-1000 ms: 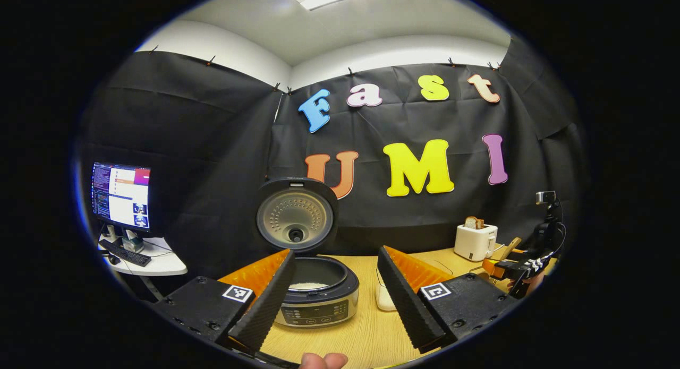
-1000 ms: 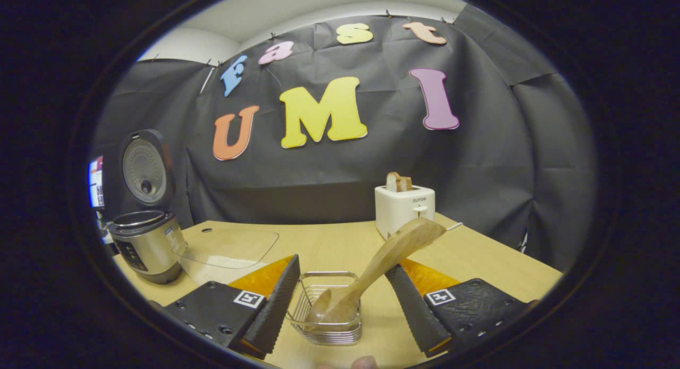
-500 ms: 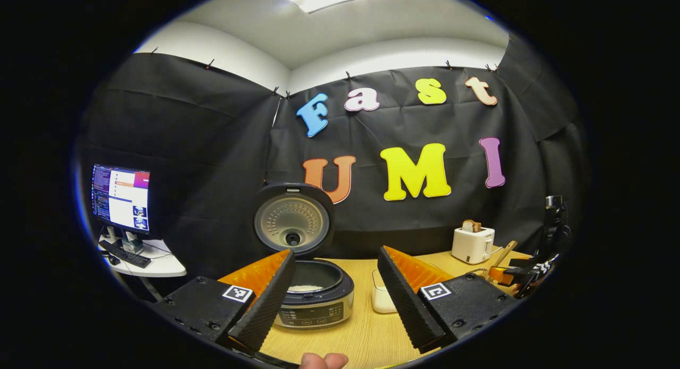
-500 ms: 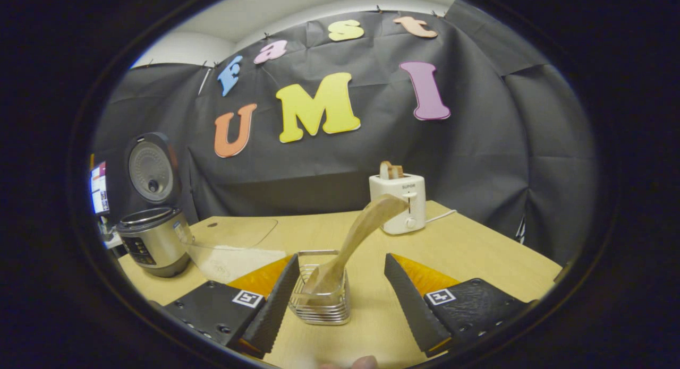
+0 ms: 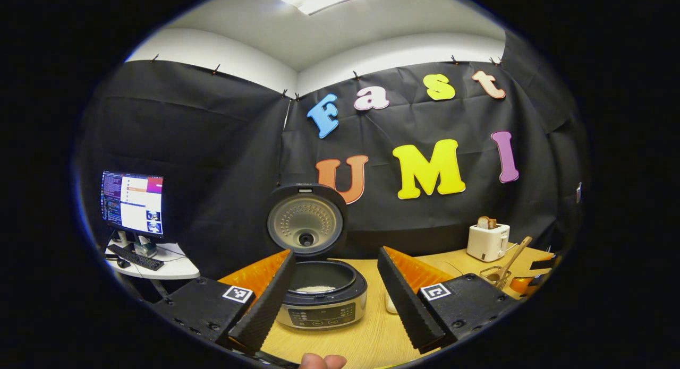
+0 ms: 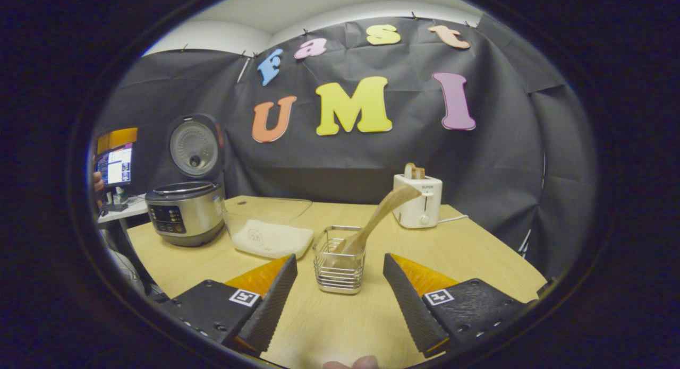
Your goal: Close the left gripper, press the button to open the rice cooker; take a wooden spoon from the chopstick holder with the right hand, scoop a spoonful of rice and pour it into the rice cooker, then put the wooden spoon back into the chopstick holder.
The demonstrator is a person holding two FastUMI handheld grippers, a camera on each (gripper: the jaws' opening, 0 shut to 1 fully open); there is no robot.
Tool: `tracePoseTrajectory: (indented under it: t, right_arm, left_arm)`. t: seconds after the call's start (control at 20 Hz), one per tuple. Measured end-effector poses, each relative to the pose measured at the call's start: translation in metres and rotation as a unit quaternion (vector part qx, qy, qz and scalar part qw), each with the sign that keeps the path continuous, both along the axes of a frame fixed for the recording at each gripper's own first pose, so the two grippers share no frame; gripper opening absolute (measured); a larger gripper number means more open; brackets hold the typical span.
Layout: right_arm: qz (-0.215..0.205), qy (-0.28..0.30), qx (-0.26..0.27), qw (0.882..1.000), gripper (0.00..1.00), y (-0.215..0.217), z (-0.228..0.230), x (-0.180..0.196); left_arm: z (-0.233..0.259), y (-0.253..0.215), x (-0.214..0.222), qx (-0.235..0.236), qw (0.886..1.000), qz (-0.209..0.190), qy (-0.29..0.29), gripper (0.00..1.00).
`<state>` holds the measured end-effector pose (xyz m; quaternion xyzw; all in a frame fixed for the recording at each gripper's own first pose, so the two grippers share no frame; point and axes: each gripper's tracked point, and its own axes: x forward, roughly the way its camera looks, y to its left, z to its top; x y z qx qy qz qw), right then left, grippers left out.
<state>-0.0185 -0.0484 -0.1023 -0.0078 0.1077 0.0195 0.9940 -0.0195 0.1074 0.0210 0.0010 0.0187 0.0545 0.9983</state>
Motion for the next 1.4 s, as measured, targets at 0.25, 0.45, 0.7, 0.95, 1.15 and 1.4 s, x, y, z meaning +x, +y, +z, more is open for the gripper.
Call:
tracePoseTrajectory:
  t: [0.25,0.45,0.7,0.95,1.15,1.4]
  right_arm:
    - [0.038,-0.02,0.007,0.999,0.97,0.018,-0.002,0.001]
    - [0.056,-0.022,0.014,0.998,0.96,0.023,-0.005,0.004]
    - [0.047,-0.032,0.02,0.998,0.97,0.01,0.0,0.009]
    - [0.049,-0.043,0.02,0.998,0.95,0.006,0.001,0.005]
    - [0.046,-0.021,0.02,0.999,0.95,0.006,-0.016,0.002]
    - [0.031,-0.006,0.021,0.999,0.97,-0.002,-0.029,-0.007]
  left_arm:
    - [0.009,0.015,0.026,-0.002,0.999,0.016,0.043,0.99]
    - [0.044,0.018,0.061,-0.018,0.999,0.016,0.042,0.99]
    - [0.079,0.024,0.106,-0.002,0.998,0.008,0.057,0.99]
    - [0.101,0.058,0.163,0.013,0.995,0.048,0.088,0.99]
    - [0.108,0.075,0.206,0.014,0.991,0.061,0.117,0.99]
    - [0.096,0.105,0.247,-0.018,0.984,0.094,0.149,0.98]
